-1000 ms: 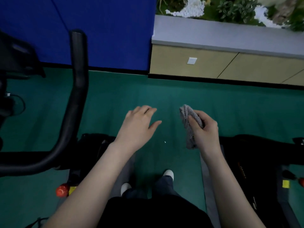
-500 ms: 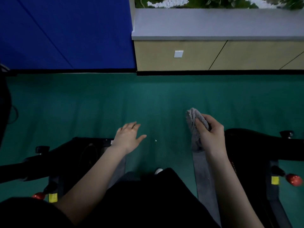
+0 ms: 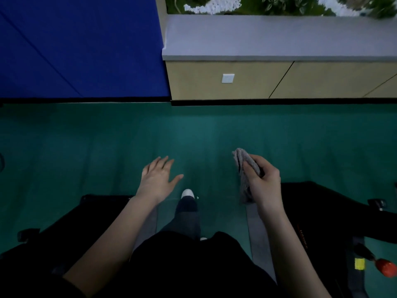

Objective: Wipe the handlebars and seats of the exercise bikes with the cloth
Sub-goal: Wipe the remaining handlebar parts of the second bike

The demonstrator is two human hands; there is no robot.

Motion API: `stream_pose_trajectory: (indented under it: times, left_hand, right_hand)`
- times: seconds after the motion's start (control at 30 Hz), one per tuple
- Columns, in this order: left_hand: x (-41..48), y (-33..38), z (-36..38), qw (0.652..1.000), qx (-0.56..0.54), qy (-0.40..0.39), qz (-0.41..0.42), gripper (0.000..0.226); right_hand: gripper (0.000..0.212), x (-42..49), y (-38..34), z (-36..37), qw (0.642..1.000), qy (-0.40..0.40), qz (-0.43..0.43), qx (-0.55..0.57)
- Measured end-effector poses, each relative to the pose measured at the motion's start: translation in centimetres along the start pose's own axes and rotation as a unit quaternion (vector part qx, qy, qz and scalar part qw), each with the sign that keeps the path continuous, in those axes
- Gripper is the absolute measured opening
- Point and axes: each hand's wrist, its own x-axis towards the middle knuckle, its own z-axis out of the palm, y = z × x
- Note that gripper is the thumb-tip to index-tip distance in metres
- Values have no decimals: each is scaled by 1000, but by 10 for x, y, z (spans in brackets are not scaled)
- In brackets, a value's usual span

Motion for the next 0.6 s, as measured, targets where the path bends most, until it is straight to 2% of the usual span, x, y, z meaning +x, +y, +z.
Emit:
stream_pose_trajectory:
  times: [0.17, 0.33, 0.6]
  left_hand:
    - [68, -10, -37, 1000, -20, 14, 0, 67]
    - [120, -29, -78, 998, -43, 51, -5, 65]
    - [157, -76, -119, 981, -108, 106, -120, 61]
  right_hand:
    - [19, 76, -39, 27, 997, 14, -30, -63]
    - [16, 139, -76, 67, 995, -22, -62, -81]
    - [14, 226, -108, 139, 985, -110, -85, -104]
